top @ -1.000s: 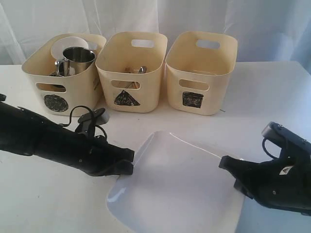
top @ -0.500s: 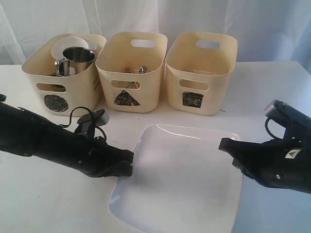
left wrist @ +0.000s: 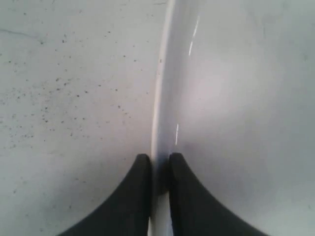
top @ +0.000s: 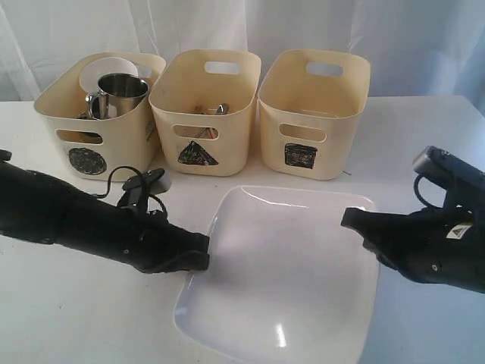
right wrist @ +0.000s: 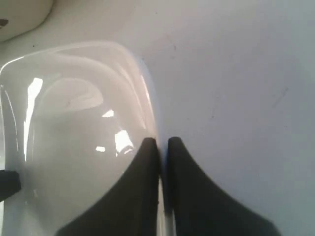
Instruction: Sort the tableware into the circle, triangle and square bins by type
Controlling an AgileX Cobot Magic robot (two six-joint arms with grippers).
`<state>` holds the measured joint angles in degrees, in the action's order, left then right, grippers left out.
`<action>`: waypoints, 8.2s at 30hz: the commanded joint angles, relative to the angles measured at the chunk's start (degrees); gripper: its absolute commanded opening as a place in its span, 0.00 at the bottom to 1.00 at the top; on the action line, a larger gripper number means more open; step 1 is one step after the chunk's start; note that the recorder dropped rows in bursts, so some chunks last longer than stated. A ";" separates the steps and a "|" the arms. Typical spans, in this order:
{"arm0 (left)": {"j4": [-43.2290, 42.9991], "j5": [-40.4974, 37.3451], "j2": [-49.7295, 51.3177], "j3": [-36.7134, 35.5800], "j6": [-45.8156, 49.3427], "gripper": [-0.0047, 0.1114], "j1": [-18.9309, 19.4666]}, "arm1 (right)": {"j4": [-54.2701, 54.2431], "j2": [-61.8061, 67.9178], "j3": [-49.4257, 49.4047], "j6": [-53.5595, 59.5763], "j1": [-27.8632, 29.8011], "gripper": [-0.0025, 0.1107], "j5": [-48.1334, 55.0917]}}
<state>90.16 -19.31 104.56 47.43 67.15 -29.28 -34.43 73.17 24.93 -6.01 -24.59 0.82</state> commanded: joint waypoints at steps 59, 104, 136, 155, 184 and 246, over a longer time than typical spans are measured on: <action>-10.06 -20.02 -0.17 11.25 -8.71 0.04 -12.14 | 0.52 2.31 7.63 3.31 -1.15 0.02 11.78; -41.65 -14.74 -21.96 11.25 -31.46 0.04 1.62 | 6.22 -4.94 15.11 4.94 -1.03 0.02 8.11; -66.30 -16.67 -33.23 11.25 -50.63 0.04 4.07 | 10.11 0.28 27.02 10.85 10.56 0.02 -6.26; -81.55 -19.54 -33.23 11.25 -62.49 0.04 4.07 | 9.66 14.40 40.54 16.42 15.76 0.02 -17.72; -81.79 -16.72 -33.23 11.25 -65.88 0.04 4.07 | 12.38 32.30 48.69 16.25 17.38 0.02 -26.63; -120.28 -3.91 -51.28 -0.95 -92.87 0.04 3.97 | 10.00 -18.75 15.23 20.82 10.93 0.02 19.87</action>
<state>-29.58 -22.50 53.79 46.82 -25.01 -25.41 -24.18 55.70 40.85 14.43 -13.40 20.52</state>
